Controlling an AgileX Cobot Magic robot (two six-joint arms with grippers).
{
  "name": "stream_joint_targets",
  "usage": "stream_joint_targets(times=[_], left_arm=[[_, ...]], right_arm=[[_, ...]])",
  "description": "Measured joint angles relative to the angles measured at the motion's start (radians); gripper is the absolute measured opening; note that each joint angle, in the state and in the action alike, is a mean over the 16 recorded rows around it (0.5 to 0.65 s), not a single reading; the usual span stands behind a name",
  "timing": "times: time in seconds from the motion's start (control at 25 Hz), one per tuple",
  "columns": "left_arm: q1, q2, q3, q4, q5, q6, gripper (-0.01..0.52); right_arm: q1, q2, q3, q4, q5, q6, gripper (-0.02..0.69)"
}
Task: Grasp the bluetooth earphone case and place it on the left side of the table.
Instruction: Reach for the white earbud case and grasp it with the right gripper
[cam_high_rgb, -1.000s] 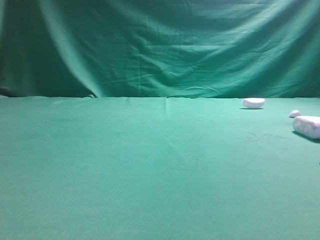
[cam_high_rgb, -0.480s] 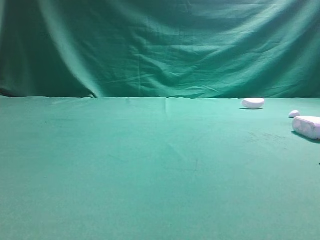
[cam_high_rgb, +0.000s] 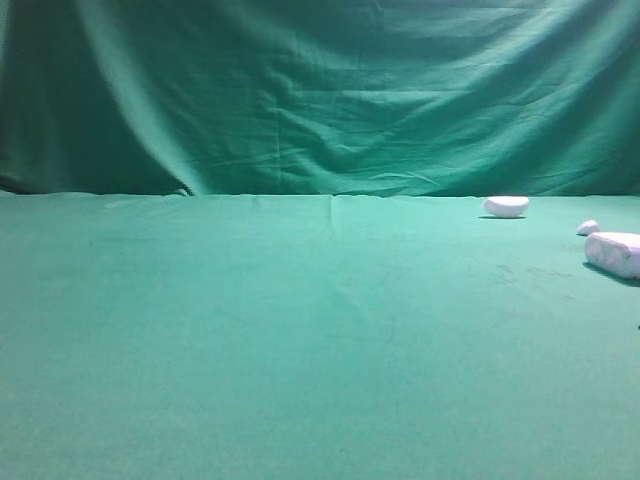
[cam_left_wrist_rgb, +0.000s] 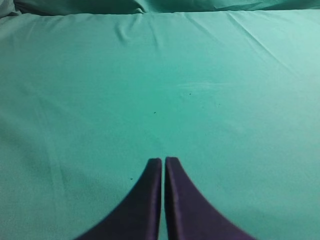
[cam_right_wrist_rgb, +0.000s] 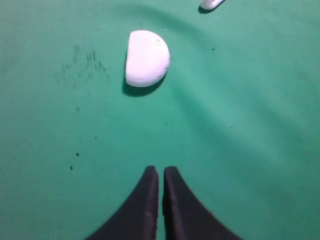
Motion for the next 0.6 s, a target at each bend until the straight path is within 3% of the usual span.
stream_joint_targets(times=[0.24, 0.6], left_arm=[[0.0, 0.0, 0.0, 0.0, 0.0, 0.0, 0.0], [0.0, 0.0, 0.0, 0.0, 0.0, 0.0, 0.0]], right_arm=[[0.107, 0.223, -0.097, -0.138, -0.032, 0.118, 0.118], [0.16, 0.51, -0.207, -0.219, -0.108, 0.236, 0.463]])
